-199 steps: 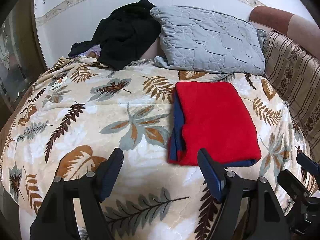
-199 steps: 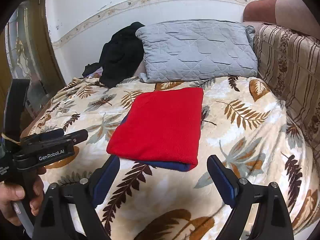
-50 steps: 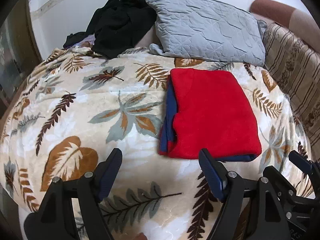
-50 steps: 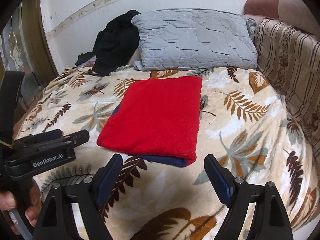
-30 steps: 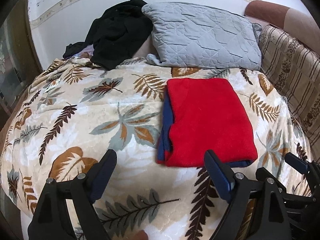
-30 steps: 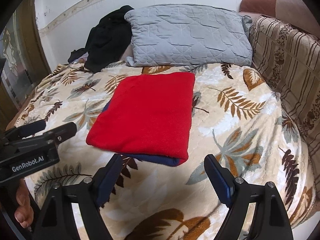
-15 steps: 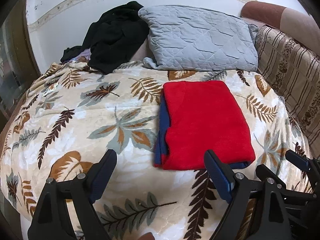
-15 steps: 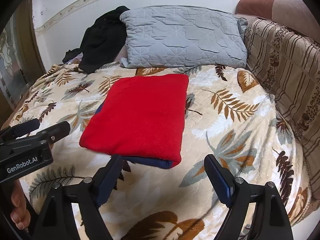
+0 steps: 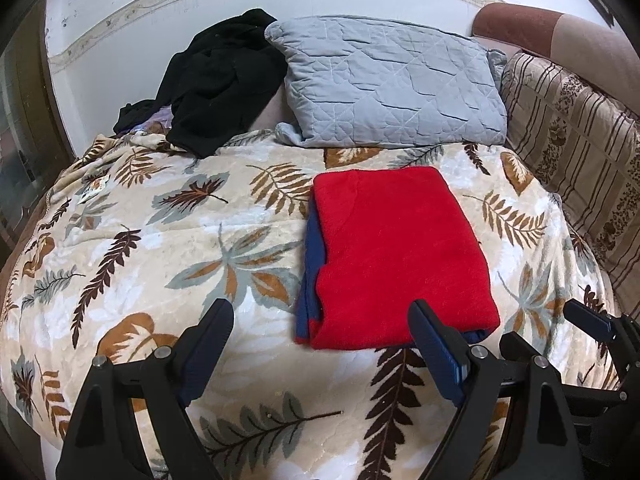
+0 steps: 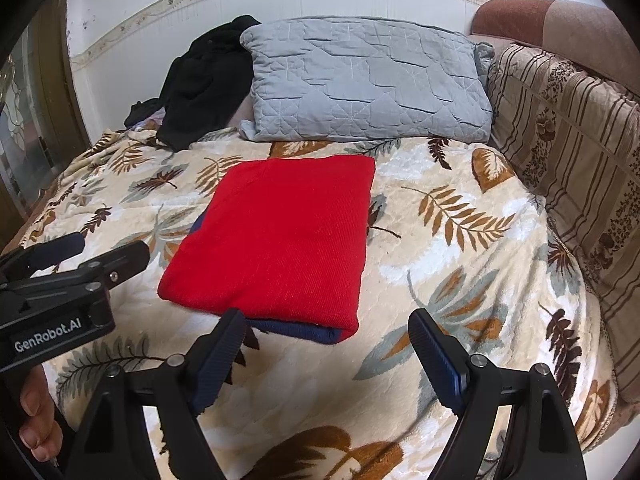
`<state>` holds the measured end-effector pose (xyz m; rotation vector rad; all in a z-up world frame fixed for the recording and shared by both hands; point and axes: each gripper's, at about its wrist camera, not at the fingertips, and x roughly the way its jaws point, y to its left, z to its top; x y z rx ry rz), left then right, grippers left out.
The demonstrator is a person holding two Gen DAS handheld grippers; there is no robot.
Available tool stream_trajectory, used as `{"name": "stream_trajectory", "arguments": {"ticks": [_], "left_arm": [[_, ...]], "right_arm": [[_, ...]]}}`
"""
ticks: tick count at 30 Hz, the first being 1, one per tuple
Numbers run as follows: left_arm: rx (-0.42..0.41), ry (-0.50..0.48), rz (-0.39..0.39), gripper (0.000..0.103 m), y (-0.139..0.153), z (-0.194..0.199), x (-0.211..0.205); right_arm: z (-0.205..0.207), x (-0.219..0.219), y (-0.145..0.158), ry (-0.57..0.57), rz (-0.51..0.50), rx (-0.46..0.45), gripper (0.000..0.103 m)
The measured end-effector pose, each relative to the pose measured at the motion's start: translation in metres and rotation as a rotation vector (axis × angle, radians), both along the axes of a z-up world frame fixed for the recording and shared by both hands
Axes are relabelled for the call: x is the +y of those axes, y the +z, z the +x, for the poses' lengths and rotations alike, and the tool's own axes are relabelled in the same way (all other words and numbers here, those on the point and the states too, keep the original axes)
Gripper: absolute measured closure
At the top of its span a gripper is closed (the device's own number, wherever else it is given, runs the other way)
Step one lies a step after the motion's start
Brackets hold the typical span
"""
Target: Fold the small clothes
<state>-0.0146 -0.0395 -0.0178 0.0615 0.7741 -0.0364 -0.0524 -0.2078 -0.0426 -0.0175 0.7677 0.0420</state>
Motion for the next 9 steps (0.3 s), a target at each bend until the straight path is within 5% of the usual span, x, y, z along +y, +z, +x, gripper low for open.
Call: {"name": "stream_trajectory", "arguments": {"ticks": [9], "left_arm": [[-0.009,0.008,0.001,0.005,0.0,0.0067,-0.0028]], "right_arm": [[0.0044,-0.0015,-0.0015,0.0,0.002,0.005,0.017]]}}
